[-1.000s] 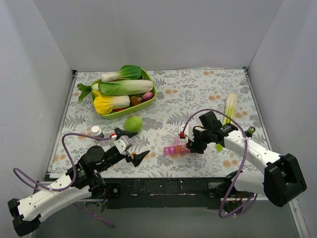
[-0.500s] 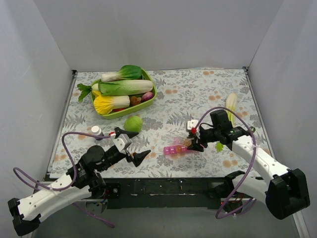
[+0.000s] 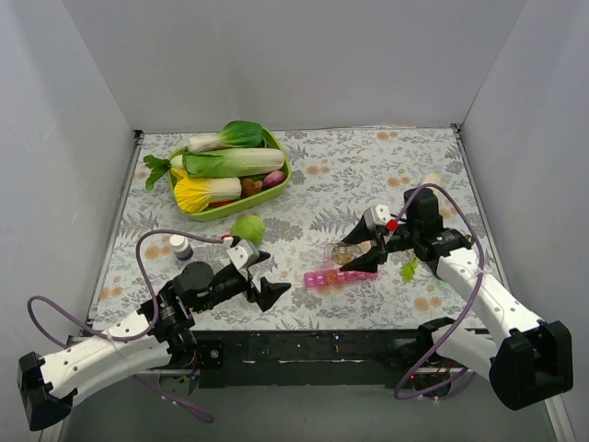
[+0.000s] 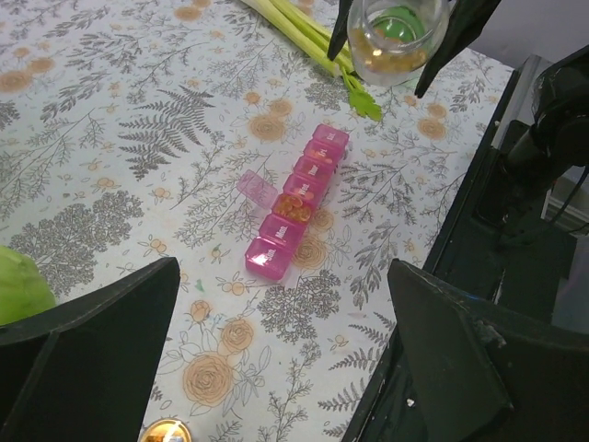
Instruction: Sort the pills into containers
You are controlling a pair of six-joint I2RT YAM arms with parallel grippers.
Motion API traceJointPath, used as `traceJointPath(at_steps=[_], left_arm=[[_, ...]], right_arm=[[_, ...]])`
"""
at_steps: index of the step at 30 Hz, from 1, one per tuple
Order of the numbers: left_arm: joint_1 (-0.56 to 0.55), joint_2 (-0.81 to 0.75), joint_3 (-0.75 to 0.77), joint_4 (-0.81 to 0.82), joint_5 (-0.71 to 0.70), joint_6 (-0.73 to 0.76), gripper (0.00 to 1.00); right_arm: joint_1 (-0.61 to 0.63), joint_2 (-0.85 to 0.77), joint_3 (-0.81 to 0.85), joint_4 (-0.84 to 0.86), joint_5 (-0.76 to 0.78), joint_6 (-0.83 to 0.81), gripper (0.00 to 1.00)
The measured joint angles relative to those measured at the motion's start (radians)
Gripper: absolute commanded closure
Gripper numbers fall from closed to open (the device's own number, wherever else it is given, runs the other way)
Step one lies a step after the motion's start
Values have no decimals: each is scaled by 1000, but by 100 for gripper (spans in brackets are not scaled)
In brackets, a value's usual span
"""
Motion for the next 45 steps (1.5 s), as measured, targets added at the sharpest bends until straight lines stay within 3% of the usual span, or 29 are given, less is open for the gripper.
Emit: traceJointPath(at_steps=[8,18,26,31,37,43,45], left_arm=[[0,52,12,45,-12,-155,2],[0,106,37,168,-14,-480,2],[0,384,196,273,87,-664,10],[-1,547,286,258,96,-709,18],[-10,592,325,218,79,-717,28],[-39,657,400,156,63,-716,48],[-49,682,430,120,45,-708,61]], right_arm=[[0,-30,65,37,-56,45,99],[0,-40,-70,141,-48,118,99],[0,-26,-93,190,-34,142,99],[0,-25,-95,203,-32,143,99],[0,-23,-99,207,-25,145,99],[0,-11,-115,215,-12,153,99],[0,-11,-119,220,-11,158,99]])
